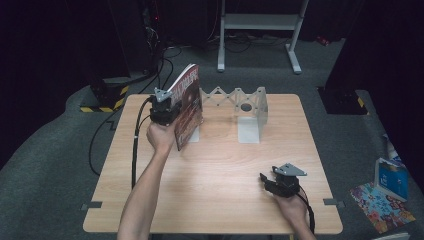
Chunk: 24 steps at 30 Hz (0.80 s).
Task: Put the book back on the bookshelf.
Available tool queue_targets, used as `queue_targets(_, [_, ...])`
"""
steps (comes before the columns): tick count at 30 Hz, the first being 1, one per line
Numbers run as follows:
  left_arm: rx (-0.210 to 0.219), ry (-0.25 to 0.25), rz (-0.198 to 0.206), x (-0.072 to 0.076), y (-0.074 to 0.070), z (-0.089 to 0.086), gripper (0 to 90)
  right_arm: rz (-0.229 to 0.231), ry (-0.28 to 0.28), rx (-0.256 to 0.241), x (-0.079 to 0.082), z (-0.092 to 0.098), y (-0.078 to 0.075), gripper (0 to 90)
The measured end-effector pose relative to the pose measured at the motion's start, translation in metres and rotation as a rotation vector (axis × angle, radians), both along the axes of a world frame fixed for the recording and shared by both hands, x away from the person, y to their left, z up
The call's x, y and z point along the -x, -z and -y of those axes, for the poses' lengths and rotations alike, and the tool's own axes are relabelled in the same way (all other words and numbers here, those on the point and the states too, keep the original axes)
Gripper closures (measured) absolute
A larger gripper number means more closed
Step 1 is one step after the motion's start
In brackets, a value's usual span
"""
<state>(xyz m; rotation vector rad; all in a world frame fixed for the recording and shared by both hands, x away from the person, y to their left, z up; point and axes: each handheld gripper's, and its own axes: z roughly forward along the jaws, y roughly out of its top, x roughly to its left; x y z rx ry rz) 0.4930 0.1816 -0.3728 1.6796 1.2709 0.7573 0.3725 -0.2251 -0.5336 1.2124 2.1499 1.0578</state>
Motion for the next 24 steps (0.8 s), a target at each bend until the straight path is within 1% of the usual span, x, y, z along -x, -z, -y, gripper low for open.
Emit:
queue_targets(4, [0.006,0.000,-0.019,-0.002,0.000,-0.003,83.1,0.000,0.001,0.000,0.000,0.000,0.000,40.1])
queue_targets(10, [-0.008,-0.001,-0.040,-0.003,-0.001,-0.005,82.6,-0.001,0.001,-0.001,0.000,0.000,0.000,40.1])
queue_targets(14, [-0.010,-0.007,-0.053,-0.003,-0.001,-0.006,82.1,-0.002,0.001,-0.001,0.000,0.000,0.000,40.1])
queue_targets(16, [-0.017,-0.001,-0.055,-0.003,-0.001,-0.007,81.9,-0.002,0.001,-0.001,0.000,0.000,0.000,40.1])
queue_targets(19, [-0.015,0.001,-0.062,-0.004,-0.001,-0.008,81.6,-0.002,0.001,-0.001,0.000,0.000,0.000,40.0])
queue_targets(24, [-0.013,0.009,-0.086,-0.004,-0.001,-0.012,80.8,-0.002,0.001,-0.001,0.000,0.000,0.000,40.0])
